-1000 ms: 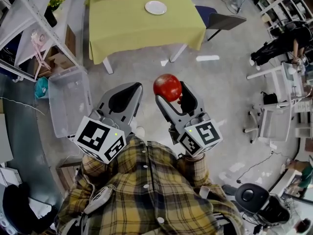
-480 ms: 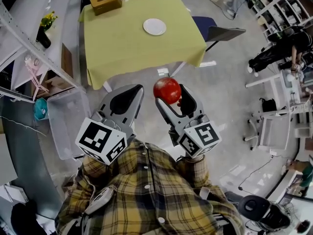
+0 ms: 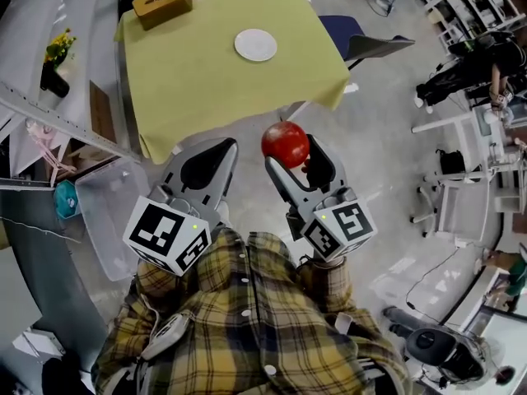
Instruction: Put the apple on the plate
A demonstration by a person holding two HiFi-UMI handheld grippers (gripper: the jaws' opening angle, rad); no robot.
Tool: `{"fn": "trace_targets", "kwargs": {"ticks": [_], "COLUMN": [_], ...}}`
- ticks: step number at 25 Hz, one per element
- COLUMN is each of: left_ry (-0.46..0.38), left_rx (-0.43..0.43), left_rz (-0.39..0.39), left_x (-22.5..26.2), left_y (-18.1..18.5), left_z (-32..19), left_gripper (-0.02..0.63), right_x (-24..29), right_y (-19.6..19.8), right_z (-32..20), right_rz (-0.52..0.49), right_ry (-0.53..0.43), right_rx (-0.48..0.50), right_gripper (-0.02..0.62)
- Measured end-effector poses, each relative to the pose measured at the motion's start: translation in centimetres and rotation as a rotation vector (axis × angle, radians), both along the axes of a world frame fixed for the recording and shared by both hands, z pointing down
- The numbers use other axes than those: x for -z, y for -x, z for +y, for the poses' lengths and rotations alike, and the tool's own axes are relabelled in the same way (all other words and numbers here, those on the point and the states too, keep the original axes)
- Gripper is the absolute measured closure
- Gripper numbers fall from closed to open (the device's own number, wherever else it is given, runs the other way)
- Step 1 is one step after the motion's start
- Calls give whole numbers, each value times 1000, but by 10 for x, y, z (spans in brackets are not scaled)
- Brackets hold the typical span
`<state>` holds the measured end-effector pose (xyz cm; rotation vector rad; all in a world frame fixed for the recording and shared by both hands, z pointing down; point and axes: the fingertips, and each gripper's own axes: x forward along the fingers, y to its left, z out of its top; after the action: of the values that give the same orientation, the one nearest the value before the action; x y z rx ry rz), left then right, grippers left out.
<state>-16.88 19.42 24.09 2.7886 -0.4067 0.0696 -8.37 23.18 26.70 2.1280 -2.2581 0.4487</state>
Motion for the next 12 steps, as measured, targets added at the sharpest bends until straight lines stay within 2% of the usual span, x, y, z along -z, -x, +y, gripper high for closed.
{"fn": "trace_targets", "kwargs": {"ticks": [7,12], "left_ry": [21,26], "left_rx": [-11,26], "left_rz": [-21,-23], "left_x": [-11,-12], "left_y": [-23,-49], "left_z": [-28,-58], "left_gripper": [600,600], "right_x": [-13,-15], "right_y": [-25,-53], "right_z": [-24,-53], "right_rz": [-22,-23], "right_ry": [32,37], "right_rx": [-21,6], "right_gripper": [255,255]}}
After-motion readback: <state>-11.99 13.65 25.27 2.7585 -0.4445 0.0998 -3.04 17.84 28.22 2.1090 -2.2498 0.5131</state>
